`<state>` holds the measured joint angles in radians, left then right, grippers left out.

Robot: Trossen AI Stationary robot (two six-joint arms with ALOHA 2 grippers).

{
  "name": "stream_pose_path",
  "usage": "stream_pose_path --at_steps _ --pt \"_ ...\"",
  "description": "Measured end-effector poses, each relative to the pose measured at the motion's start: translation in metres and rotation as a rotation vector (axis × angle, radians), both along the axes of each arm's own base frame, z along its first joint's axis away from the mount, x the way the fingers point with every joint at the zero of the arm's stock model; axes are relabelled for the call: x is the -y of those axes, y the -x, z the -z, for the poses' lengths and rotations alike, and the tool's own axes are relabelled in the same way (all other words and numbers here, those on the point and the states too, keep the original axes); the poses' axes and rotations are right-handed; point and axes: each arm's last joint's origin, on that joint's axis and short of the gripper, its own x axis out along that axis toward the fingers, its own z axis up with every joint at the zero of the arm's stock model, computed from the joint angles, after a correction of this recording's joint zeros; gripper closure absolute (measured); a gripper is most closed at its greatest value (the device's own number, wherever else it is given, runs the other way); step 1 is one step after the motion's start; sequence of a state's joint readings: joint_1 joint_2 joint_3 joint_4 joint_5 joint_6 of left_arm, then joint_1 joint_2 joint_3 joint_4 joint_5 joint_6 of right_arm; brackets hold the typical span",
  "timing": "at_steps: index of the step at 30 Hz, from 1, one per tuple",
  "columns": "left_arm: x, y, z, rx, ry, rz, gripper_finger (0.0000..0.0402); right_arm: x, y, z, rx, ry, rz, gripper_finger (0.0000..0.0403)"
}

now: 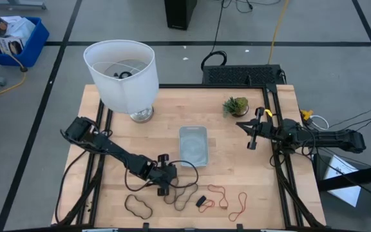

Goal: Pick and place rubber bands into bin
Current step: Put the black rubber band into the gray bin

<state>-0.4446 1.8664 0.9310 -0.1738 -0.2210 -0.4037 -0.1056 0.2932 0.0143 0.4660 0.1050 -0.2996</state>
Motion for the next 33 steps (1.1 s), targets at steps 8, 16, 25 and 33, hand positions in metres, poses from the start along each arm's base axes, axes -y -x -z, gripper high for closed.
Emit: stream_pose_path --at_steps 8,16,25,33 --pt "0.000 0.002 -0.015 0.025 -0.072 0.102 0.0395 0.000 0.000 0.000 0.001 0.000 0.002 0.0399" --pt "-0.013 0.021 -0.070 0.121 -0.178 0.072 0.0395 0.000 0.000 0.000 0.000 0.000 0.003 0.0399" --pt "-0.020 0.042 -0.138 0.394 -0.306 0.096 0.0397 0.000 0.000 0.000 0.001 0.000 0.003 0.0399" --pt "-0.034 0.042 -0.166 0.547 -0.441 0.034 0.0398 0.000 0.000 0.000 0.001 0.000 0.004 0.0399"
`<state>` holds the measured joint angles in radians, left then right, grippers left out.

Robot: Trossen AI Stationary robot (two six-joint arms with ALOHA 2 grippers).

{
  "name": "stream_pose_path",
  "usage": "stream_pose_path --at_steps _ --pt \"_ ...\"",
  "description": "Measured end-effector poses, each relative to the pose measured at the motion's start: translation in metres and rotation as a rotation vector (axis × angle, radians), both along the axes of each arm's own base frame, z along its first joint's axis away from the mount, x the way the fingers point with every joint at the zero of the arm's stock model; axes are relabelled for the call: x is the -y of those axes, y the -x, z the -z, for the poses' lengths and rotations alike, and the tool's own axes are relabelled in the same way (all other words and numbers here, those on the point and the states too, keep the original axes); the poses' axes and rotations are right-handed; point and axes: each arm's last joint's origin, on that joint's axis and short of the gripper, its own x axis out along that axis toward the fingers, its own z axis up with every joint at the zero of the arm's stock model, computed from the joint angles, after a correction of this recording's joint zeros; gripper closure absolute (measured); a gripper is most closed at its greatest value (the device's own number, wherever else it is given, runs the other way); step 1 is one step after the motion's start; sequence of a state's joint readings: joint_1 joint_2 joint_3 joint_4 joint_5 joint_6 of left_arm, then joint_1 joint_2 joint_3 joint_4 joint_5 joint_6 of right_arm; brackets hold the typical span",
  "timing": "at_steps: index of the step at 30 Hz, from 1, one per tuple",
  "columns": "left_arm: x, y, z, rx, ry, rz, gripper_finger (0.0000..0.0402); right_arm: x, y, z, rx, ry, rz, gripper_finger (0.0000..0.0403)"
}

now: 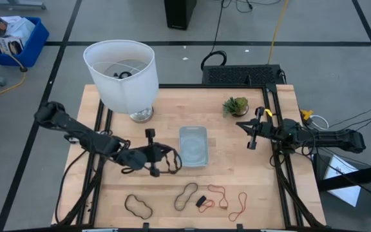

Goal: Pick and place rubber bands into bin
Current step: Put the black rubber band into the gray bin

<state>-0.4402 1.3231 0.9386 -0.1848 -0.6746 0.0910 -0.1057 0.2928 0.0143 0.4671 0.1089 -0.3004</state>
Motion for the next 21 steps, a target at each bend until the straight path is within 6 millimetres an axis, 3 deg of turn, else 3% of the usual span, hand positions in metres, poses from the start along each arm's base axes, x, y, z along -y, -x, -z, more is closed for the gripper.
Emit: stream_pose_path --at_steps 12,21 --pt "-0.040 -0.023 -0.015 0.126 -0.007 -0.024 0.0399 0.000 0.000 0.000 0.000 0.000 0.000 0.0399" --pt "-0.059 -0.057 0.009 0.132 -0.004 0.014 0.0398 0.000 0.000 0.000 0.000 0.000 0.000 0.0399"
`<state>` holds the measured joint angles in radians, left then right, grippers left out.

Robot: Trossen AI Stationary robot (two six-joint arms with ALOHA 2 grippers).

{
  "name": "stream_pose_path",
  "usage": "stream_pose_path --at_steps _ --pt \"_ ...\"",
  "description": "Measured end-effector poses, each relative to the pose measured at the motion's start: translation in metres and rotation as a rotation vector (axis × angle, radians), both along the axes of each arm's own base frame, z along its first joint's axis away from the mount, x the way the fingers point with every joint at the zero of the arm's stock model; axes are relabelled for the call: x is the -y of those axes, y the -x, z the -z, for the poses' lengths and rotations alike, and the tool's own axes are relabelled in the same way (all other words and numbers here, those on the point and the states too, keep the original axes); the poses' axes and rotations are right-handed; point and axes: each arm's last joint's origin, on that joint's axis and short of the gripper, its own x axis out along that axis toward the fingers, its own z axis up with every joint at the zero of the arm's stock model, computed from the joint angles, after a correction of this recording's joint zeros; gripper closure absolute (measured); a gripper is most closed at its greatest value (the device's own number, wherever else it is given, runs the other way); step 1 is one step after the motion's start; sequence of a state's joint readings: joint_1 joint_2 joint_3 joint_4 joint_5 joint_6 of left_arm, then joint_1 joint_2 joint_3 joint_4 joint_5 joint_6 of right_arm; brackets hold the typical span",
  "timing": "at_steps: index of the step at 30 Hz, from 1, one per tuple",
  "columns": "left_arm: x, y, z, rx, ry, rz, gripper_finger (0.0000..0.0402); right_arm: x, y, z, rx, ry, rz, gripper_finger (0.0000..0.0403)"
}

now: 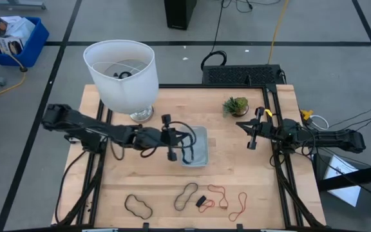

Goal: Pick and place rubber bands into bin
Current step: Put the black rubber band into the gray bin

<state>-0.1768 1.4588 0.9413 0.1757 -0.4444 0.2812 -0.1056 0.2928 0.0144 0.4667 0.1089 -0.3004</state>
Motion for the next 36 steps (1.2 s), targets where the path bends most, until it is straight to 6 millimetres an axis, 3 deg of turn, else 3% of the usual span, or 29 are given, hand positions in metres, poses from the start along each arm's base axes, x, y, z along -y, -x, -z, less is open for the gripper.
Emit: stream_pose_path --at_steps 7,17,25,36 --pt "-0.009 -0.024 0.036 -0.057 -0.002 -0.008 0.0399 0.000 0.000 0.000 0.001 0.000 0.000 0.0399" --pt "-0.016 -0.042 0.082 -0.147 0.034 -0.033 0.0398 0.000 0.000 0.000 0.000 0.000 0.000 0.0399" --pt "-0.021 -0.044 0.088 -0.157 0.056 -0.057 0.0391 0.000 0.000 0.000 0.000 0.000 0.000 0.0399" --pt "-0.025 -0.044 0.087 -0.146 0.141 -0.034 0.0315 0.000 0.000 0.000 0.000 0.000 0.003 0.0399"
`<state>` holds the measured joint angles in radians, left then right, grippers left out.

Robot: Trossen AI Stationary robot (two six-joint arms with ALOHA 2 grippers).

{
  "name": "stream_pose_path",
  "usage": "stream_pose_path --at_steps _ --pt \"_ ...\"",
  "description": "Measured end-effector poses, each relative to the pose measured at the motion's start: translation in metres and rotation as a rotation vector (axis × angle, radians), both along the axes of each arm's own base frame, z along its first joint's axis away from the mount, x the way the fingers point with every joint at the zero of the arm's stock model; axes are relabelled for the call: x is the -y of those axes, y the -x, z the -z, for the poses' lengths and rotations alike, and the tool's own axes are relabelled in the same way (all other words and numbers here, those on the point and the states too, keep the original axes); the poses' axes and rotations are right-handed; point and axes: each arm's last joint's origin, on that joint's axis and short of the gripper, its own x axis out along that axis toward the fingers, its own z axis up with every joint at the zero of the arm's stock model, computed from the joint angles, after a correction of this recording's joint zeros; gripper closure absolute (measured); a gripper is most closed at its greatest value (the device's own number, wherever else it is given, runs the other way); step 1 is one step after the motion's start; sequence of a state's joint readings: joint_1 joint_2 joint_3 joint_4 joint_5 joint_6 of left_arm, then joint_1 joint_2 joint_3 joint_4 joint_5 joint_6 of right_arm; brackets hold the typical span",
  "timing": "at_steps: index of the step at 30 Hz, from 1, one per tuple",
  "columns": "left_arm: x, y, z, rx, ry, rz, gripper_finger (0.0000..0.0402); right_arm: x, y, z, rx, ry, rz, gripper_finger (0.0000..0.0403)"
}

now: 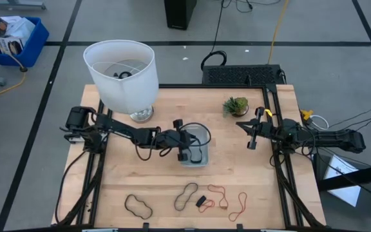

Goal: Pick and place rubber bands into bin
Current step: Put the black rubber band into the gray bin, then put the red rubber band into the gray bin

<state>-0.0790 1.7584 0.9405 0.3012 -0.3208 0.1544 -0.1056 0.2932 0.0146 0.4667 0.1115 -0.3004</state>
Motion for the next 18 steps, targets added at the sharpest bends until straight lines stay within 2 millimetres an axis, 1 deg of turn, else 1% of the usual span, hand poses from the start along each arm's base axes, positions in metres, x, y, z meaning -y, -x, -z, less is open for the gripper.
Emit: stream_pose_path --at_steps 8,11,13,15,18 --pt "0.000 0.000 -0.003 0.008 -0.021 0.015 0.0219 0.000 0.000 0.000 -0.002 0.010 0.002 0.0399" --pt "0.007 0.006 -0.018 0.027 -0.086 0.024 0.0197 0.000 0.000 0.000 -0.002 0.010 0.002 0.0399" --pt "0.017 0.013 -0.034 0.049 -0.128 0.053 0.0196 0.000 0.000 0.000 -0.002 0.010 0.002 0.0399" --pt "0.030 0.024 -0.051 0.069 -0.157 0.058 0.0206 0.000 0.000 0.000 -0.002 0.010 0.002 0.0399" --pt "0.046 0.045 -0.074 0.076 -0.191 0.048 0.0248 0.000 0.000 0.000 -0.004 0.020 0.004 0.0399"
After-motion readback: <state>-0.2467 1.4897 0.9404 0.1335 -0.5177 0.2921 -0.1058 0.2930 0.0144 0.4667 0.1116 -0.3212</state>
